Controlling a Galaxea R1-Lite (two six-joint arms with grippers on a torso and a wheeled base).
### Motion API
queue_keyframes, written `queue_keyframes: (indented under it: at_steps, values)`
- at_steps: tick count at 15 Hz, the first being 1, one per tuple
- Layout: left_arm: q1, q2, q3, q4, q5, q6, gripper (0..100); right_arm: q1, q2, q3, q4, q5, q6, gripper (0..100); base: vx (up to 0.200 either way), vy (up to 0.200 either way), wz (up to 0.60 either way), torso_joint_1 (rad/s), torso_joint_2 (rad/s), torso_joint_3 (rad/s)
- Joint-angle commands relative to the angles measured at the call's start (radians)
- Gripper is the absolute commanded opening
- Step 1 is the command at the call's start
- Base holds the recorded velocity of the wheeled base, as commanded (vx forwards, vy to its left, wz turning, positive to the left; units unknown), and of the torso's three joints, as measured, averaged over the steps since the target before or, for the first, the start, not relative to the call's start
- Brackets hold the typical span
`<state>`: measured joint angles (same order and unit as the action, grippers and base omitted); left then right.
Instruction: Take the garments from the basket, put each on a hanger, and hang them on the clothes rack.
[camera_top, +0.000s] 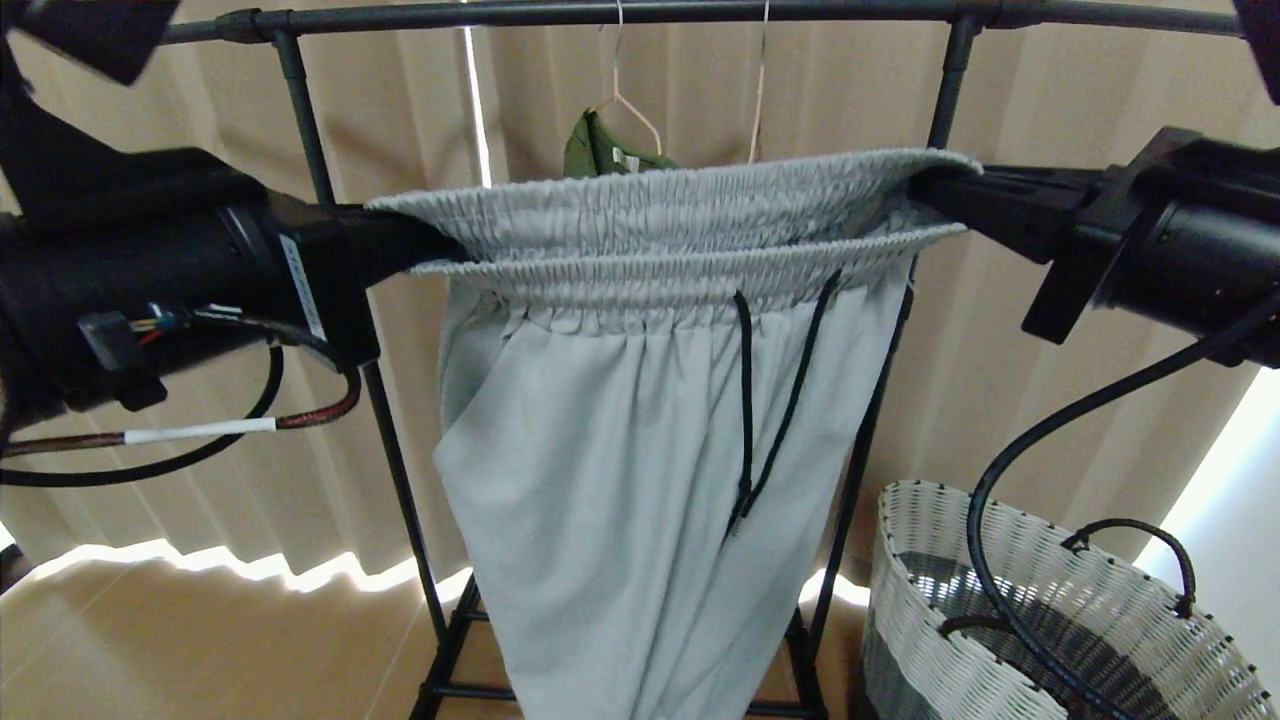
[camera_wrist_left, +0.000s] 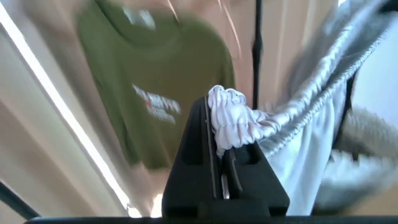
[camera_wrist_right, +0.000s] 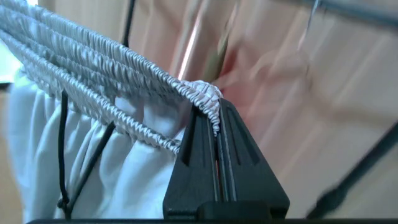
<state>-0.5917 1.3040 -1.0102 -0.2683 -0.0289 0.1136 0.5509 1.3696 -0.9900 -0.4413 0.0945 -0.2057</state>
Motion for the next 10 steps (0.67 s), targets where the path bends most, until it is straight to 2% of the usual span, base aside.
queue_keyframes:
  at_steps: [1,7,10]
  values:
    - [-0.014,0.004,0.024,0.0,0.001,0.001,0,-0.009,0.0,0.031,-0.002,-0.001,0.0,0,0.0,0.0,0.0,0.0,0.0,0.0]
    - [-0.014,0.011,0.019,-0.002,0.004,0.009,0,-0.008,0.0,0.039,-0.002,-0.004,0.0,0,0.0,0.0,0.0,0.0,0.0,0.0]
    - [-0.014,0.049,-0.053,-0.005,0.001,0.009,0,-0.009,-0.032,0.042,-0.001,-0.002,-0.001,0,0.0,0.0,0.0,0.0,0.0,0.0]
